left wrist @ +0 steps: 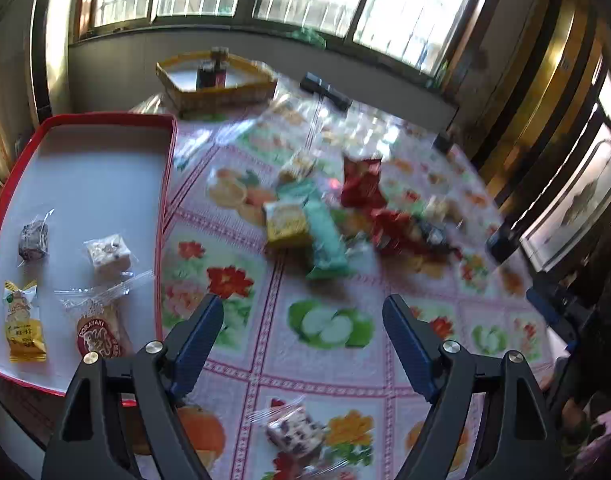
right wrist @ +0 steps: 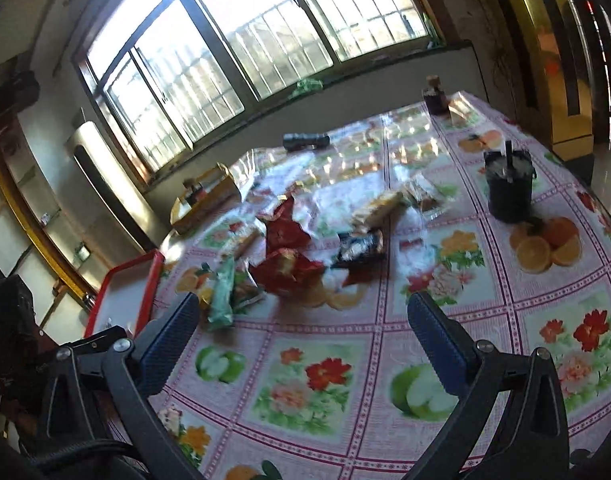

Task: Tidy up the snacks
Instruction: 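Grasp a yellow cake packet with the left tool while the right tool grasps a red chip bag, then carry the cake packet and red chip bag over the tray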

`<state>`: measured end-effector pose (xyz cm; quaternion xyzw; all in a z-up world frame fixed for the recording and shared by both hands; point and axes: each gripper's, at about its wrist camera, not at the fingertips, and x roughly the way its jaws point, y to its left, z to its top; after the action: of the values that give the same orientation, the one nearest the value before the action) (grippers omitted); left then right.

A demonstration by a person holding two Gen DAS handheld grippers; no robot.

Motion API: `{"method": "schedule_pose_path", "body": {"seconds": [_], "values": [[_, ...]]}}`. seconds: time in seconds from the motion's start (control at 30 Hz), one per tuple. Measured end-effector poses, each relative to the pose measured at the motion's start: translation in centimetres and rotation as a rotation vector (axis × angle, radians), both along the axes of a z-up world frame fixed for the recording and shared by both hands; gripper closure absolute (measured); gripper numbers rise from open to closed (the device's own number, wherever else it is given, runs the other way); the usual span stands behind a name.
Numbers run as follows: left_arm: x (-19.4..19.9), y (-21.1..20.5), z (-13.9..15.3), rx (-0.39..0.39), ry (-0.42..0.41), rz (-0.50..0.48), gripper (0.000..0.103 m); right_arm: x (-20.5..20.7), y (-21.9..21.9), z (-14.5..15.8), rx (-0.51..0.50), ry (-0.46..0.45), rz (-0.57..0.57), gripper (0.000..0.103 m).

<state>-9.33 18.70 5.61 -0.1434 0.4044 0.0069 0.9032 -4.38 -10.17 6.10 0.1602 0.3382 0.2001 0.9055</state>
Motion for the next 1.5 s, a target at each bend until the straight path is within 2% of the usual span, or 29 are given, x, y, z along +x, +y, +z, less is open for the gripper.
{"method": "schedule_pose_path", "body": {"seconds": [0.1,0.17,0.27,0.47,0.6,0.87,0.93,0.97,1.03,1.07,1.2,1.33,1.5], "values": [[0.8,-0.7,-0.4,0.031,0.031,-0.019,0.021,0.6,0.5,-1.1,-0.013,0.058,0.022,0.000],[1.5,-1.1,-0.4,0.046,0.032,-0.027,0.021,0.6,1.4,-1.5,-0.035,0.064,0.051,0.000],[2.9,-1.5,-0.1,0.061,0.023,-0.034,0.021,0.9,2.6,-1.5,-0.049,0.052,0.091,0.007],[7.6,-0.1,-1.1,0.065,0.089,-0.001,0.021,5.0,5.8,-1.1,-0.044,0.072,0.169,0.007],[9.9,0.8,-2.3,0.065,0.129,0.015,0.021,8.8,9.2,-2.1,-0.139,0.089,0.264,0.007],[13.2,1.2,-4.2,0.052,0.170,0.013,0.022,12.9,12.2,-4.9,-0.261,0.147,0.314,0.008],[13.8,1.0,-4.6,0.055,0.176,0.002,0.023,13.2,12.3,-5.6,-0.259,0.163,0.318,0.018],[14.0,1.0,-5.0,0.054,0.183,-0.002,0.025,13.4,12.2,-5.8,-0.261,0.173,0.315,0.029],[14.5,0.9,-5.8,0.040,0.204,-0.023,0.041,13.5,12.1,-6.4,-0.265,0.184,0.308,0.033],[14.5,1.0,-6.0,0.016,0.201,-0.036,0.043,13.5,12.1,-6.5,-0.261,0.188,0.311,0.034],[14.4,1.0,-6.0,-0.045,0.185,-0.068,0.062,13.4,11.9,-6.4,-0.266,0.170,0.308,0.040],[13.8,0.6,-5.3,0.008,0.173,-0.052,0.064,13.1,11.5,-5.9,-0.258,0.162,0.298,0.048],[12.0,0.2,-3.6,0.033,0.136,-0.043,0.064,11.4,9.1,-4.2,-0.166,0.139,0.250,0.050]]}}
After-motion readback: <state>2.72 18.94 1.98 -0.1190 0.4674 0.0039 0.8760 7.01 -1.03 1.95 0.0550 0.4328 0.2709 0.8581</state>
